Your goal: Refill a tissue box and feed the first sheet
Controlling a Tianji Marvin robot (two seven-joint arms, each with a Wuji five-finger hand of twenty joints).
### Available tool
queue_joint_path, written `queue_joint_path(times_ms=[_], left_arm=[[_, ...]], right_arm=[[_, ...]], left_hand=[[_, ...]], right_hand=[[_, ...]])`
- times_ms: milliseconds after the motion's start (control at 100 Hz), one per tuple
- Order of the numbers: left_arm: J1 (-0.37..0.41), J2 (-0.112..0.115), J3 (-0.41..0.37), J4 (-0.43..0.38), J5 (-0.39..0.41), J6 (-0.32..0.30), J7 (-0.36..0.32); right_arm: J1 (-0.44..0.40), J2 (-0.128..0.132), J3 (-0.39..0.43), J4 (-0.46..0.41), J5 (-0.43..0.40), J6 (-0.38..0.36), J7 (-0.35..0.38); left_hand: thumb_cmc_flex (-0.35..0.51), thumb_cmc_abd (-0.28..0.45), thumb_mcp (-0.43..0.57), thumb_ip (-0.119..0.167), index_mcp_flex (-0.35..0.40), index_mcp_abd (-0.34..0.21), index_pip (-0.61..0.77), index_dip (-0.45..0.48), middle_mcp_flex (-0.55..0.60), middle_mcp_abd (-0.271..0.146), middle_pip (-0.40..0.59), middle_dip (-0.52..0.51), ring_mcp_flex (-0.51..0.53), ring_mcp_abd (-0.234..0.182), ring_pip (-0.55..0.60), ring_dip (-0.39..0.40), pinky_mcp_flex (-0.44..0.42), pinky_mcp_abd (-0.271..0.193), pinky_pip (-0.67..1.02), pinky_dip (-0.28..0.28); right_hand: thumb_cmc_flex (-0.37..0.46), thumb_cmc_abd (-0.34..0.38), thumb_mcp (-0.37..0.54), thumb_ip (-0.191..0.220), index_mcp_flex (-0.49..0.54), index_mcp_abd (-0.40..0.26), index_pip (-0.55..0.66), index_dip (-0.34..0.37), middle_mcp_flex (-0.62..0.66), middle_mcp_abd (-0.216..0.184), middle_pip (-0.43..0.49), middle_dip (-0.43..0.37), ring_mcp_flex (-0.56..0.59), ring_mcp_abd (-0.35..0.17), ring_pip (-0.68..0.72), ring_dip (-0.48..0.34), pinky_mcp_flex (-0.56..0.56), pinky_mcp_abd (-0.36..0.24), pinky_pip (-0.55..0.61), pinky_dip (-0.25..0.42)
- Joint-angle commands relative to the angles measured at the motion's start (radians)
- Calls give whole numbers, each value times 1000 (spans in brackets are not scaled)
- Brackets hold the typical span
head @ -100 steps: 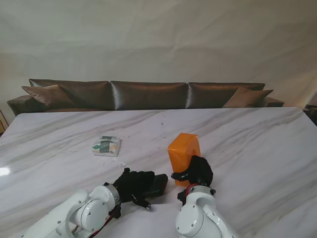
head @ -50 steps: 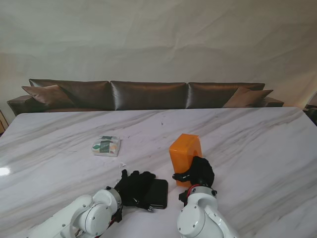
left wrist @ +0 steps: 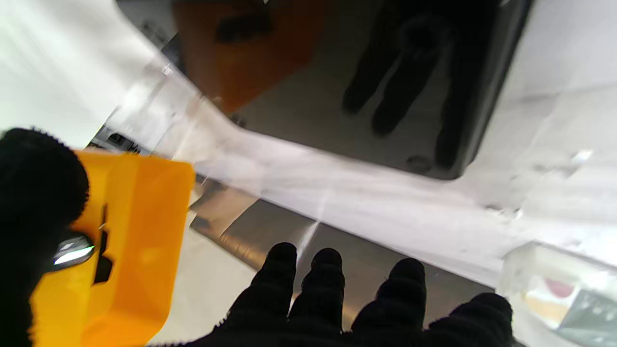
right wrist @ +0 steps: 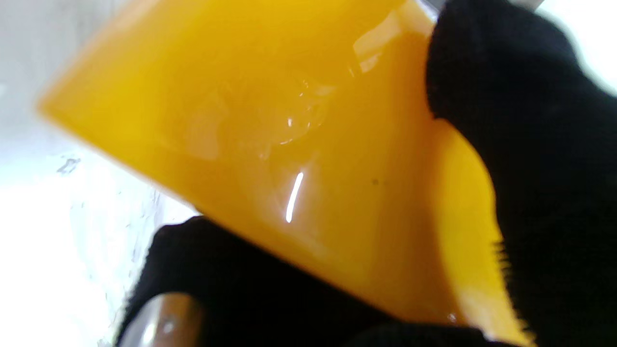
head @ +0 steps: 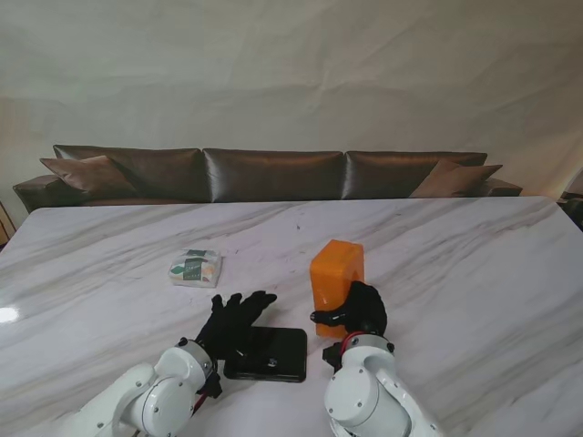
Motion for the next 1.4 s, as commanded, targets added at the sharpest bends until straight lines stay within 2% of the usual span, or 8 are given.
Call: queue_joint_path(times_ms=[0,160,420,690,1040,1220,1300,1390], left_arm=[[7,-14,-3,-28,-13,-22,17],[6,-32,-2,-25,-34,-80,99],[-39,-51,54,37,-49,-135,189],[-76,-70,100,96,-84,-143,237],[-92,-96,138,134,-100,-142,327],[-95,-108,149,152,-92,-134,382],[-96,-117,155,164,-94,-127,418],[-98,-126,162,173,-91,-113,452]], right_arm=[[15,-13,-3,2,3,-7,16],[49,-28,-14,17,78,-31,13],[88,-51,-38,45,183,-75,-1],[86,-66,-55,50,293,-132,-12],[83,-76,-76,59,427,-213,-8],[75,-72,-80,56,481,-242,17],[68,-67,-82,51,506,-262,36],[60,-59,-84,45,523,-289,58]], left_hand=[[0,15,-17,-34,-2,8,16,42,-37,-12,12,49,7,3,47,33,13,-7,1119,30],[47,41,-76,-24,-12,15,50,165,-35,-18,36,158,39,-2,158,48,33,-24,1176,58],[176,89,-195,5,-11,31,63,236,-11,-9,75,156,52,-4,218,49,39,-34,1192,58],[317,155,-307,75,-9,28,94,260,19,-8,143,137,64,-24,315,86,45,-38,1213,59],[367,184,-317,104,-16,-7,248,422,62,-29,491,202,164,-47,450,195,93,-57,1310,90],[396,212,-308,129,-6,-49,495,539,37,-74,817,371,276,-73,621,349,171,-97,1437,155],[430,233,-278,157,-4,-77,760,475,114,-81,887,430,352,-93,707,433,228,-120,1506,197],[475,250,-219,185,-14,-122,1026,463,211,-135,940,494,424,-105,806,504,301,-150,1562,218]], right_hand=[[70,103,185,101,22,56,22,16,81,60,77,8,38,65,426,33,27,-145,223,-7],[67,119,171,99,13,50,20,20,80,60,64,6,39,72,412,26,23,-136,223,-25],[54,159,139,93,-6,22,10,32,78,54,26,4,38,84,378,7,16,-115,204,-61],[33,187,113,83,-18,-15,-11,52,79,48,-39,-3,38,106,320,-30,6,-80,165,-98],[4,222,86,66,-34,-53,-38,76,78,64,-162,-53,36,158,203,-98,-12,3,82,-148],[-53,264,51,29,-89,-63,-69,89,36,78,-195,-61,37,178,148,-130,-20,30,40,-172],[-98,310,18,5,-128,-31,-96,51,4,103,-213,-71,35,205,110,-154,-26,59,14,-192],[-119,341,-12,-4,-162,-3,-122,-32,-24,137,-241,-95,33,236,59,-182,-34,102,-18,-217]])
